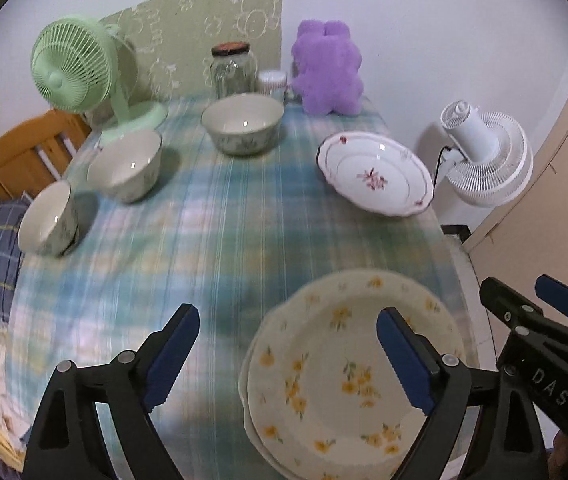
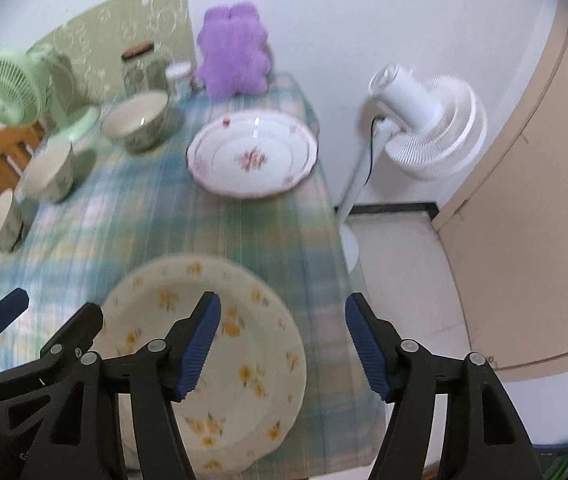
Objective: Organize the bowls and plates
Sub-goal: 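Move both grippers to the red-rimmed white plate rim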
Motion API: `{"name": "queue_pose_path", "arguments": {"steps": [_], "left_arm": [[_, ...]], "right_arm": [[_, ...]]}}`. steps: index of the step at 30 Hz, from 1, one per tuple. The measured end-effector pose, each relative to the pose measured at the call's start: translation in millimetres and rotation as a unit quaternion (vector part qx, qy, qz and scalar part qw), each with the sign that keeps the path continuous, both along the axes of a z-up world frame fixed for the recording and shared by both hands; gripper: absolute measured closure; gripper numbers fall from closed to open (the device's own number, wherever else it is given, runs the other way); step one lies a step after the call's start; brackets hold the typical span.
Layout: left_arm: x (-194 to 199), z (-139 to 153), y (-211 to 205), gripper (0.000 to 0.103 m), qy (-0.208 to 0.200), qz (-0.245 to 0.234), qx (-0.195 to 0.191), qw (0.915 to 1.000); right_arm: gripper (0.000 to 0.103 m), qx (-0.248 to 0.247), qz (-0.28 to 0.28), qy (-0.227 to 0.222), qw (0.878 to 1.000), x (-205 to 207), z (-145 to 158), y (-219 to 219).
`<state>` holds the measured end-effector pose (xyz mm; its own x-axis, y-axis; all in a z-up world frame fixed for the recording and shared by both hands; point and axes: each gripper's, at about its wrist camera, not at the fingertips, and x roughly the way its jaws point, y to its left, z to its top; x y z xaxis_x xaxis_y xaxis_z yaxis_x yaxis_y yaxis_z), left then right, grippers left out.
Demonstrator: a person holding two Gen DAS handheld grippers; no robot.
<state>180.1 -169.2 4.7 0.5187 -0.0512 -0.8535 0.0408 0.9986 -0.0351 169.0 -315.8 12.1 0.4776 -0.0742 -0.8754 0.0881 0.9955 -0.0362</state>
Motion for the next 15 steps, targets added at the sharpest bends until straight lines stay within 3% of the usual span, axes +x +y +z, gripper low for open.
{"name": "queue_pose_path", "arguments": {"steps": [6,15], "left_arm": [[33,4,-8,0.011,-0.006,-0.002,0.004,1.0],[89,-8,-28,0.011,-0.006,0.019,0.017,0.9997]], "right_arm": [[0.029,0.007,-0.007,-0.022,1.0,29,11,-7],[0.027,0.018,0.007,-0.034,0.999,90,-3,-30]]}}
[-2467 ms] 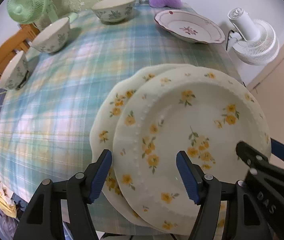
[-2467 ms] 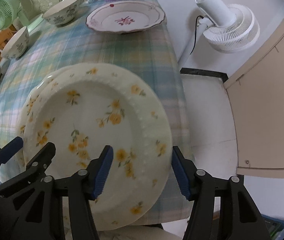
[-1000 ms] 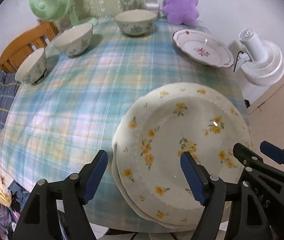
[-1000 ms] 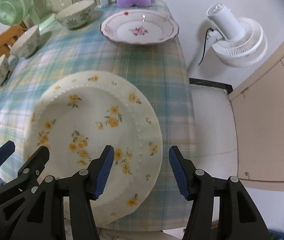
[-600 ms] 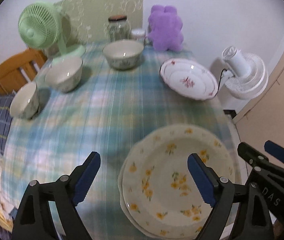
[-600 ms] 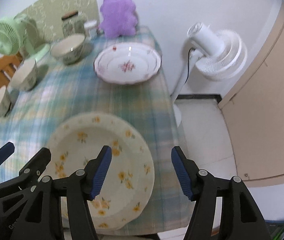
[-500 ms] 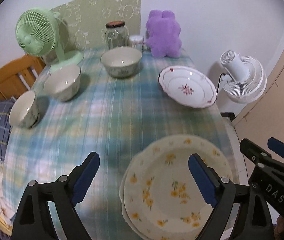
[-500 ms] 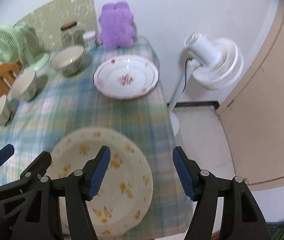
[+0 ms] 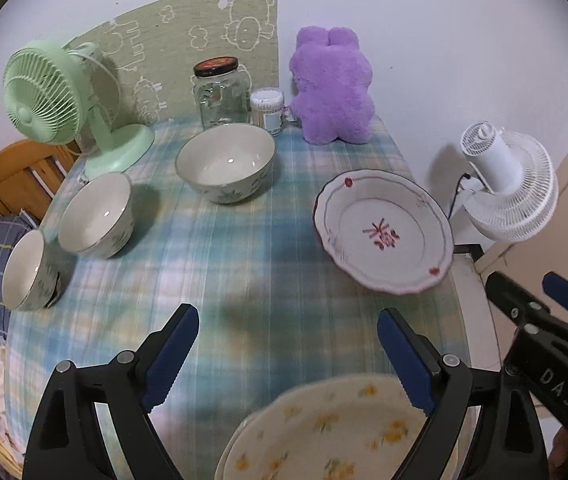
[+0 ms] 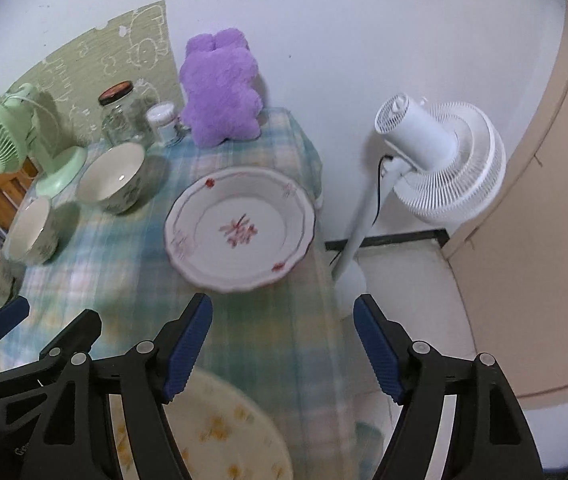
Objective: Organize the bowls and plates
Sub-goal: 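Move both grippers to the red-rimmed white plate rim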
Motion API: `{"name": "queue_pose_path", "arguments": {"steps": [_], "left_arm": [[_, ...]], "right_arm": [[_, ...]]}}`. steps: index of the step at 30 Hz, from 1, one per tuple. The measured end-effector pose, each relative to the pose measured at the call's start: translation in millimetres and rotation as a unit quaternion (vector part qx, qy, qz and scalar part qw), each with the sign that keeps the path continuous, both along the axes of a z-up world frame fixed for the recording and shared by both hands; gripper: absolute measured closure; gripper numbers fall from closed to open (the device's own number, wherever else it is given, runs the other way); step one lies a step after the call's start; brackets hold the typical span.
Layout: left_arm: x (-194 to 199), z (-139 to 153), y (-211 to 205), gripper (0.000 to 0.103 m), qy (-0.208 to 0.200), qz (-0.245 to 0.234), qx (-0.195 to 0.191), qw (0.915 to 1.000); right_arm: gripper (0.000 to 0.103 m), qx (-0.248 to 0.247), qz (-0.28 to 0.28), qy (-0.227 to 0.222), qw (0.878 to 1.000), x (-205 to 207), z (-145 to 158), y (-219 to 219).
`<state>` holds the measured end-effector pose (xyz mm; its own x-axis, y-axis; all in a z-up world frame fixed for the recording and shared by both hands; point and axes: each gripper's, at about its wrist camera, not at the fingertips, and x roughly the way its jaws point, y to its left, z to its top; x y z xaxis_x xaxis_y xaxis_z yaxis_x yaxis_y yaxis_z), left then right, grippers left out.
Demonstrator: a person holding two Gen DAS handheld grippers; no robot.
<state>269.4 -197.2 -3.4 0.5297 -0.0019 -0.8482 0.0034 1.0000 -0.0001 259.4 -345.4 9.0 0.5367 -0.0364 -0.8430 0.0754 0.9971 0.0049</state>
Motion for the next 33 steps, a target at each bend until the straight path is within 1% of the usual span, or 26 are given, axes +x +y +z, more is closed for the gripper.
{"name": "queue_pose_path", "arguments": {"steps": [5,8,16,23,24,25,28,30,33], "left_arm": [[36,-15,-17,0.011,0.009,0.011,0.013,0.9998],[51,-24,-27,0.012,0.017,0.013,0.011,0.9997],[88,-55,-49,0.014,0.035,0.015,0.018,0.9991],[110,-76,-53,0.016,0.047,0.026,0.03,0.9981],[113,-79,-53,0.018,0.05,0.027,0.031,0.9979],[116,-81,-53,0.019,0.052,0.028,0.032,0.9978],[121,-88,-52,0.023,0.056,0.027,0.033,0.9976],[124,-92,-52,0.03,0.06,0.024,0.027,0.9975],[128,-98,-52,0.036,0.067,0.023,0.019,0.9973]], "right_arm": [[0.027,0.019,0.008,-0.008,1.0,35,-11,-17],[0.027,0.03,0.008,-0.011,0.999,53,-22,-25],[0.027,0.035,0.009,0.001,0.999,96,-55,-39],[0.027,0.043,0.004,0.019,0.999,119,-81,-41],[0.029,0.042,0.001,0.02,0.999,121,-85,-41],[0.034,0.042,-0.002,0.021,0.999,123,-88,-41],[0.042,0.052,0.0,0.032,0.998,129,-97,-41],[0.047,0.05,0.002,0.036,0.998,133,-101,-39],[0.052,0.047,0.008,0.041,0.998,138,-106,-36]]}}
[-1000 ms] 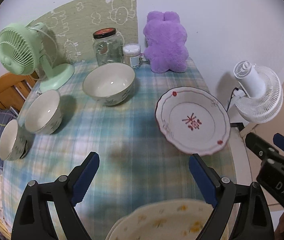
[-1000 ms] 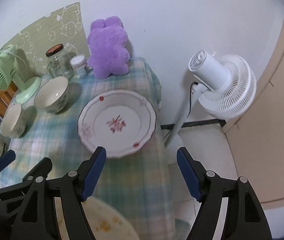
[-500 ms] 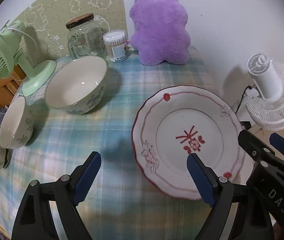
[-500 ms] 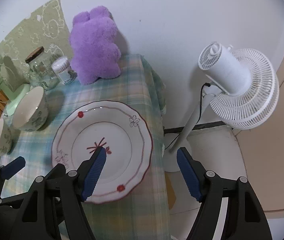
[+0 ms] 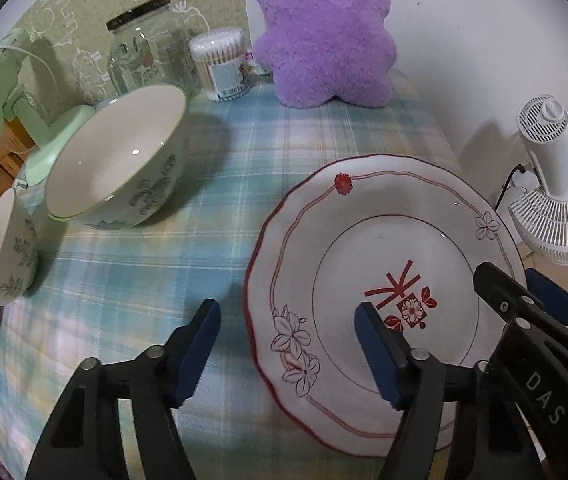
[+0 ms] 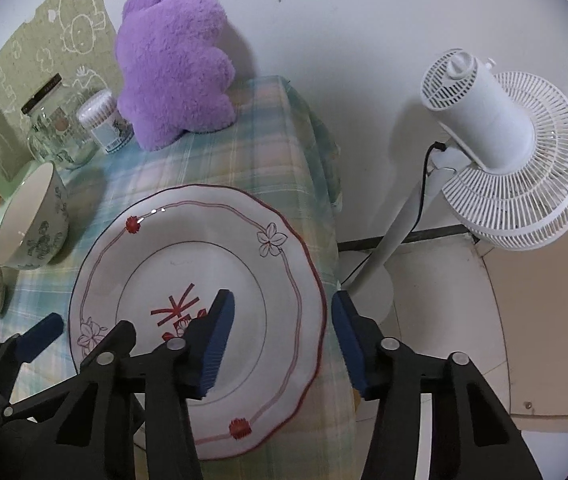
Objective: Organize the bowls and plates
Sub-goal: 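Move both grippers to the red-rimmed white plate rim, then grasp the red-rimmed white plate rim with both grippers and lift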
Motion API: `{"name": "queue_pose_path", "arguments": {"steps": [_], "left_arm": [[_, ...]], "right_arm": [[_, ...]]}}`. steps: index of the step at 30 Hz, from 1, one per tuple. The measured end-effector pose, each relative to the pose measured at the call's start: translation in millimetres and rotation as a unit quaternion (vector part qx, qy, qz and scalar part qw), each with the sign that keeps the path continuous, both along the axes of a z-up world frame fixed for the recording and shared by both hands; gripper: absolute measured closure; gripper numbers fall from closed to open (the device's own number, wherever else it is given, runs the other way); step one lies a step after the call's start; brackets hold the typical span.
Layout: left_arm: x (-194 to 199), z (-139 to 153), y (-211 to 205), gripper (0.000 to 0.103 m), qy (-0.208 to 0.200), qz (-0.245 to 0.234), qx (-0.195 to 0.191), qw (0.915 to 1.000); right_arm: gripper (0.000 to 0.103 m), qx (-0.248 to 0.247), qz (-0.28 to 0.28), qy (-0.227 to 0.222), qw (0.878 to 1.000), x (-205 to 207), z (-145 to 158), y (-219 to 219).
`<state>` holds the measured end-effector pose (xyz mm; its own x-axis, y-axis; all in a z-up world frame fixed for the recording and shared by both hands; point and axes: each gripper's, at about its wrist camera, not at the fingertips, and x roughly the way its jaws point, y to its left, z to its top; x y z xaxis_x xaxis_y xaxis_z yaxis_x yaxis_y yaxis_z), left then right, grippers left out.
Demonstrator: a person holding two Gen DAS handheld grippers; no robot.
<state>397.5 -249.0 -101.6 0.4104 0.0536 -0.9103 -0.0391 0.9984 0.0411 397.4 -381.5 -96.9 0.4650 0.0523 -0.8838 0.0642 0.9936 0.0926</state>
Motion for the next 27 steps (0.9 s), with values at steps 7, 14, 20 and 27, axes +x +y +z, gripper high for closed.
{"name": "queue_pose_path", "arguments": {"steps": [7,14,20,27], "left_arm": [[3,-6,0,0.049,0.014,0.007,-0.024,0.9996],[-3,-4,13,0.051,0.014,0.017,-0.001,0.9998],[-24,-3,34,0.051,0.023,0.019,0.013,0.9995],[-50,-2,52,0.051,0.033,0.023,0.018,0.999]], "right_arm": [[0.056,-0.021,0.001,0.0,1.0,4,-2,5],[0.056,-0.018,0.013,0.015,1.0,-2,-1,15],[0.056,-0.011,0.031,0.033,0.999,-21,-3,37],[0.056,-0.009,0.046,0.052,0.998,-41,-2,58]]}}
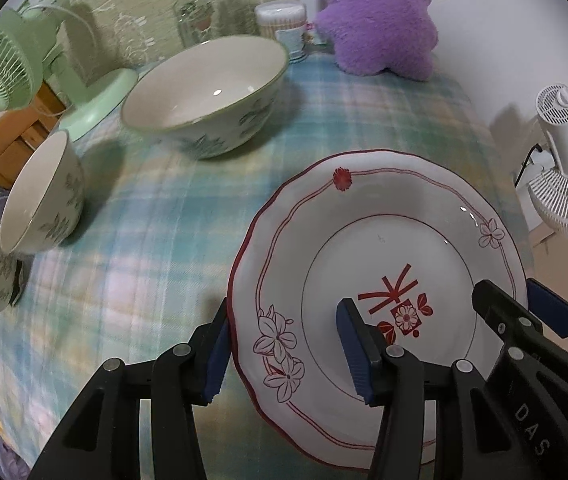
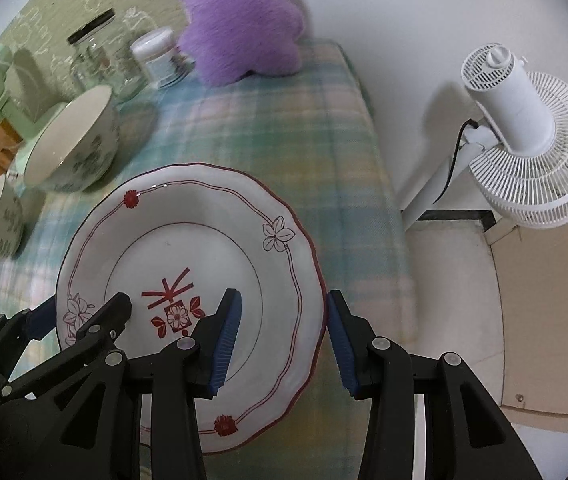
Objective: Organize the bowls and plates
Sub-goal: 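Grasp the red-rimmed white plate rim with both grippers and lift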
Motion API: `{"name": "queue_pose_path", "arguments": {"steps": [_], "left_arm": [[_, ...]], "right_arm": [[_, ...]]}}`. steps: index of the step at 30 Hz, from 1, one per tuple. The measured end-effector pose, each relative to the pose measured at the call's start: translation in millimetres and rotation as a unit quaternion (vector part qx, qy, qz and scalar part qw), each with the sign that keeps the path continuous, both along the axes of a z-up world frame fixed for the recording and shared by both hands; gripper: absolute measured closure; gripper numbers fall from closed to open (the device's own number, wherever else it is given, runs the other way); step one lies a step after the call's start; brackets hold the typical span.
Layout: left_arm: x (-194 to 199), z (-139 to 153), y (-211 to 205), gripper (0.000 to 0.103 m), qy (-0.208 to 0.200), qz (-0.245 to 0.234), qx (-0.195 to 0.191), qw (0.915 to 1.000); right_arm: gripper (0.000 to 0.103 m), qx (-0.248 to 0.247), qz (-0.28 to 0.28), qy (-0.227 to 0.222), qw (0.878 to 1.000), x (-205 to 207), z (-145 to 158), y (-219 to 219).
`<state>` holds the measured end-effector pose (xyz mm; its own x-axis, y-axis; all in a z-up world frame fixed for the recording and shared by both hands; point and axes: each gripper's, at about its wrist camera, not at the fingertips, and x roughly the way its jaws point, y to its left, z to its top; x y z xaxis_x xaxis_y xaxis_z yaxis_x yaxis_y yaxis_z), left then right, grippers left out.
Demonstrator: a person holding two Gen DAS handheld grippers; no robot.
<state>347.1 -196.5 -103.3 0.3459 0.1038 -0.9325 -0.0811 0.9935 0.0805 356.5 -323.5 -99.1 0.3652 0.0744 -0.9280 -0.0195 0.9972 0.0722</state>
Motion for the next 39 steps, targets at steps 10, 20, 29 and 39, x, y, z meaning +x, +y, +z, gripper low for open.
{"name": "queue_pose_path", "arguments": {"steps": [10,20,29,39], "left_arm": [[-4,-6,10,0.051,-0.003,0.015,0.0,0.9999],[10,-10,11,0.049,-0.019,0.011,0.004,0.9997],[10,-11,13,0.05,-0.019,0.013,-0.001,0.9997],[12,2,10,0.051,-0.027,0.006,-0.003,0.9996]], "right_arm": [[0.054,-0.018,0.022,-0.003,1.0,-1,0,17],[0.054,-0.015,0.019,0.01,1.0,20,-10,19],[0.054,-0.015,0.018,0.016,1.0,25,-16,20],[0.053,-0.023,0.02,-0.001,1.0,25,-1,18]]}}
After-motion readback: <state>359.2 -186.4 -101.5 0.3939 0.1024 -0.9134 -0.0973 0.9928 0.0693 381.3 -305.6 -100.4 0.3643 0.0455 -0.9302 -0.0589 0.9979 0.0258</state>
